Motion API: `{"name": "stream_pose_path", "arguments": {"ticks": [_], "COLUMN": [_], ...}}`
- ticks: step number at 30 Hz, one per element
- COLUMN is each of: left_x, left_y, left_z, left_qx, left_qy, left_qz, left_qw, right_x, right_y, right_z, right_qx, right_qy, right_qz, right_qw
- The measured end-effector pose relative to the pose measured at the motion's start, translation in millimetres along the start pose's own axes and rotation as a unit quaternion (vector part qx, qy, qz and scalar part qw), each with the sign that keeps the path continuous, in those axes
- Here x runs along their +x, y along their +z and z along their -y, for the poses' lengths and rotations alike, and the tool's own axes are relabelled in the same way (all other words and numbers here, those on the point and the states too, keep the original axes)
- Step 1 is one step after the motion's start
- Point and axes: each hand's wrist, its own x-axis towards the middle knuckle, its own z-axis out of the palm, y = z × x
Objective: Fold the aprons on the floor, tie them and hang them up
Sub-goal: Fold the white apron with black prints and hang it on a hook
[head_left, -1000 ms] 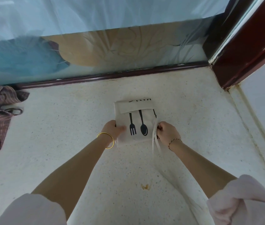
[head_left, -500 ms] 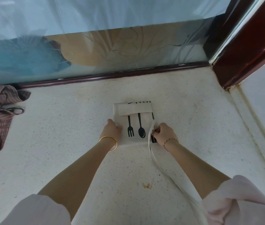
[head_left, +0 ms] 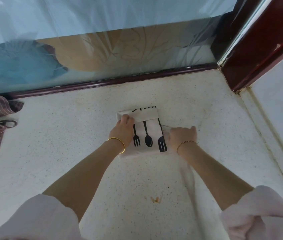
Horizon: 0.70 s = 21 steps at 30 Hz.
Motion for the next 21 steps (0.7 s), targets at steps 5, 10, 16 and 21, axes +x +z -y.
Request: {"name": "stream_pose_path", "arguments": {"ticks": [5,10,16,21], "left_x": [31,57,75,83], "left_y": [-23,-28,-29,-34], "left_z": [9,20,21,13], "left_qx": [0.02,0.088,0.077,0.074], "left_qy": [0.012,0.021,0.028,0.017], "left_qz": [-0.097,0.051,0.099,0.15], "left_qw": [0.995,0.995,0.992,0.986], "right_x": [21,57,88,98], "right_y": [-26,-41,-33,-46], "right_z": [-25,27,45,44], "right_qx": [0.056,0.143,0.012,0.042], "right_qy": [0.052,-0.133,-0.156,-0.132], "right_qz": [-0.066,-0.091,-0.074,0.009], "right_qw": [0.995,0.977,0.985,0.99]}}
